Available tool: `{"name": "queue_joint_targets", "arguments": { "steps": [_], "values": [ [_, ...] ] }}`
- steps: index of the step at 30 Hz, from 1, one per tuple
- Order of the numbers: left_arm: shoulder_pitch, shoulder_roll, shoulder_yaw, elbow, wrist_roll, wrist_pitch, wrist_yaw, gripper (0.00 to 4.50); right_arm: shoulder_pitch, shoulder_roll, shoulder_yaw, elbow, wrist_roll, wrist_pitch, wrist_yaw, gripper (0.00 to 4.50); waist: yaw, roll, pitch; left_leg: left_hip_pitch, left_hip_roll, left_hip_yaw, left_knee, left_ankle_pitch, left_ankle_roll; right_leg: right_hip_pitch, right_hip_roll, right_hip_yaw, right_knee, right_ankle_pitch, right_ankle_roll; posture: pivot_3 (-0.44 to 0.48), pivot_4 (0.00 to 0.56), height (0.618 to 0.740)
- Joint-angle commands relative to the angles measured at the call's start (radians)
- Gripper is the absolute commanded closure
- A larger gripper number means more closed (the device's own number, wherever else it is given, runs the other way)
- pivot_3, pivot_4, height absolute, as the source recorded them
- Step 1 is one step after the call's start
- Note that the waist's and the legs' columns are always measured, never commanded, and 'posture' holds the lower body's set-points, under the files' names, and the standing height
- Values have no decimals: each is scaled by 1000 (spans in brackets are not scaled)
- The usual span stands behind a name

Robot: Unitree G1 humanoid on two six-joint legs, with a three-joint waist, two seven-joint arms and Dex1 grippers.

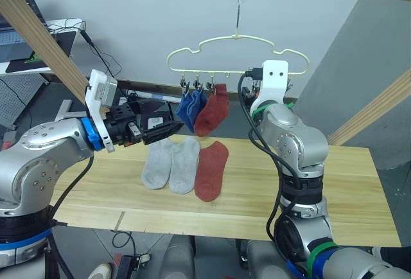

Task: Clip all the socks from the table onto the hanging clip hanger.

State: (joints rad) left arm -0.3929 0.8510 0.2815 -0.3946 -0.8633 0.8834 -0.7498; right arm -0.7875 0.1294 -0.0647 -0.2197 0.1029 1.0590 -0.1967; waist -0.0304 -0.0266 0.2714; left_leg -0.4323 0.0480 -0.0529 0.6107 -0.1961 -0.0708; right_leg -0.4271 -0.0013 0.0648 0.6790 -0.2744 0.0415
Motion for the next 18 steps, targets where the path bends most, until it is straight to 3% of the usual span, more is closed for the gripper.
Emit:
{"name": "queue_joint_targets", "arguments": {
  "steps": [1,18],
  "values": [
    [8,0,32,-34,-9,-19,8,0,-47,36,2,-5,18,-22,7,2085,0,0,0,0,0,0,0,0,0,0,0,0,0,0,0,111,279,740],
    [22,-3,36,-40,-9,-31,29,0,-100,31,7,58,44,-55,26,2085,1,0,0,0,0,0,0,0,0,0,0,0,0,0,0,122,273,740]
  ]
}}
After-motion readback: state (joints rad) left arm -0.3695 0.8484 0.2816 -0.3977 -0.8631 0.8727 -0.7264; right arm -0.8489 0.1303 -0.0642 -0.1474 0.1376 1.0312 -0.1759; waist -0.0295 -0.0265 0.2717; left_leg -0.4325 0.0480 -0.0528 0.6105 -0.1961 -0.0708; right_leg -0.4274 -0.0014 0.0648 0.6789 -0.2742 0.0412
